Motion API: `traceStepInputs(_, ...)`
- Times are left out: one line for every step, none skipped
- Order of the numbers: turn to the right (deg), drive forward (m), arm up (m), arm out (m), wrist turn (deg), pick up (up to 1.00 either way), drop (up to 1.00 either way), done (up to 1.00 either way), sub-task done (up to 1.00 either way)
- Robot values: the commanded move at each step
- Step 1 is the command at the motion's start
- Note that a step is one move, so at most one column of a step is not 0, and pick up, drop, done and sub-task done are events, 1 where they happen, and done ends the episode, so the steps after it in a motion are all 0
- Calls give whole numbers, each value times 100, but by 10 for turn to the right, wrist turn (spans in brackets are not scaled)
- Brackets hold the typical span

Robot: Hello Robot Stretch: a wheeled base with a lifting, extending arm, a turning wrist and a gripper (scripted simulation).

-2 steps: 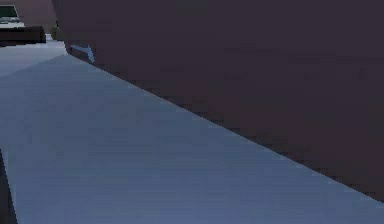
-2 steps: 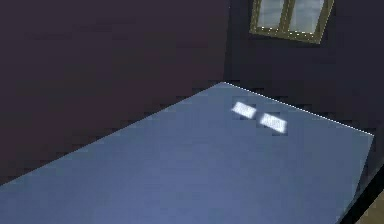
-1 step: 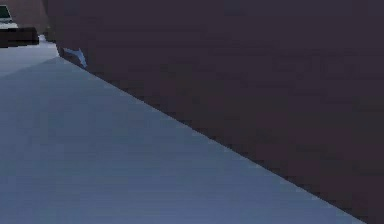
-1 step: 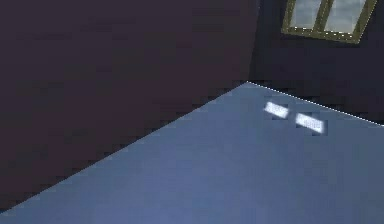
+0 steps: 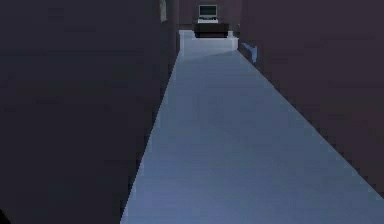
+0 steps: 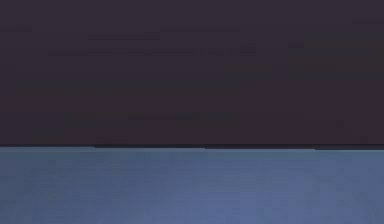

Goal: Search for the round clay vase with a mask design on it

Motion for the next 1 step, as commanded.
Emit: traceStepInputs(0,100,0,0,0,0,0,0,0)
